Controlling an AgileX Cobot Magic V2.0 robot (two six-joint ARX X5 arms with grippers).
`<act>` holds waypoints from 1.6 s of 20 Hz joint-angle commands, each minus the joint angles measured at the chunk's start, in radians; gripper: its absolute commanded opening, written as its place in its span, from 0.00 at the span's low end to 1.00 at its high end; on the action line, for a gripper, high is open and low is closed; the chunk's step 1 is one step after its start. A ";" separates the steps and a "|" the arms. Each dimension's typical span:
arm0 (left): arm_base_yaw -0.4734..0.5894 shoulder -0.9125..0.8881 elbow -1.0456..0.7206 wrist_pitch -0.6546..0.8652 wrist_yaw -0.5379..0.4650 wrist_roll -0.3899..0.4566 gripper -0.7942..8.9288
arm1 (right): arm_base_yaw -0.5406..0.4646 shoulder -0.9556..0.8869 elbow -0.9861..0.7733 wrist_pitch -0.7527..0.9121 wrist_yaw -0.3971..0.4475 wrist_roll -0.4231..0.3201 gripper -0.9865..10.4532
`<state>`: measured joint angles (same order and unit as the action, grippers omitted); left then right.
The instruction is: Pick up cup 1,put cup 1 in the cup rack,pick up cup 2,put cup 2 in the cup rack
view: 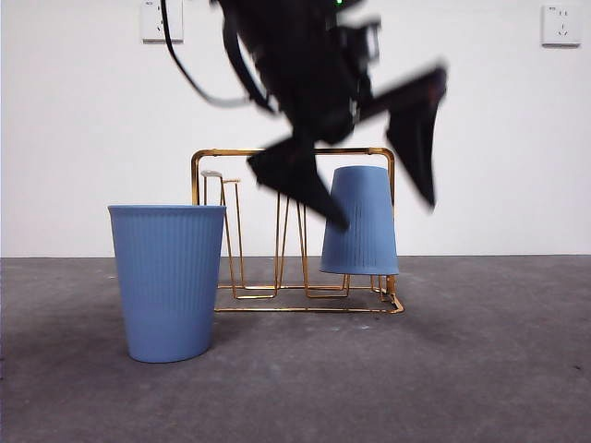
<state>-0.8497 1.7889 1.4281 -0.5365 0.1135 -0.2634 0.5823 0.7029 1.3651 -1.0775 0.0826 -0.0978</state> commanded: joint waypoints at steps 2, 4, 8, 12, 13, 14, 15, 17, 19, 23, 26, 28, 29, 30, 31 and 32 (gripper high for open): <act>-0.023 -0.151 0.002 -0.002 0.036 -0.005 0.53 | 0.000 0.032 -0.006 0.008 0.002 0.025 0.28; -0.024 -0.268 0.002 -0.020 0.033 0.002 0.53 | 0.000 0.066 -0.006 0.010 -0.014 0.048 0.28; -0.024 -0.511 0.002 -0.115 -0.071 0.037 0.53 | 0.000 0.179 -0.006 0.067 -0.159 0.100 0.28; -0.024 -0.729 0.002 -0.275 -0.219 0.059 0.53 | 0.001 0.354 -0.006 0.192 -0.344 0.162 0.28; -0.024 -0.774 0.002 -0.320 -0.256 0.058 0.53 | 0.001 0.406 -0.006 0.229 -0.383 0.179 0.28; -0.024 -0.816 0.002 -0.365 -0.291 0.058 0.53 | 0.001 0.458 -0.006 0.263 -0.410 0.191 0.28; -0.024 -0.853 0.002 -0.404 -0.325 0.058 0.53 | 0.005 0.512 -0.006 0.294 -0.431 0.206 0.28; -0.024 -0.913 0.002 -0.469 -0.377 0.058 0.53 | 0.039 0.619 -0.006 0.349 -0.446 0.226 0.29; -0.024 -0.959 0.002 -0.525 -0.407 0.050 0.53 | 0.079 0.724 -0.006 0.397 -0.445 0.230 0.29; -0.024 -0.998 0.002 -0.571 -0.426 0.041 0.53 | 0.130 0.837 -0.006 0.448 -0.407 0.231 0.29; -0.024 -1.015 0.002 -0.603 -0.429 0.039 0.53 | 0.163 0.908 -0.006 0.467 -0.337 0.237 0.34; -0.024 -1.020 0.002 -0.623 -0.429 0.039 0.53 | 0.183 0.949 -0.006 0.483 -0.299 0.238 0.40; -0.024 -1.020 0.002 -0.629 -0.429 0.039 0.53 | 0.192 0.963 -0.006 0.489 -0.289 0.238 0.41; -0.024 -1.022 0.002 -0.634 -0.429 0.039 0.53 | 0.198 0.976 -0.006 0.497 -0.282 0.238 0.41; -0.024 -1.022 0.002 -0.637 -0.429 0.039 0.53 | 0.206 0.993 -0.006 0.511 -0.274 0.241 0.42; -0.024 -1.022 0.002 -0.639 -0.429 0.039 0.53 | 0.212 1.004 -0.006 0.522 -0.267 0.249 0.42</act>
<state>-0.8734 0.7704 1.4323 -1.1767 -0.3115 -0.2211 0.7879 1.6958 1.3651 -0.5701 -0.1909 0.1364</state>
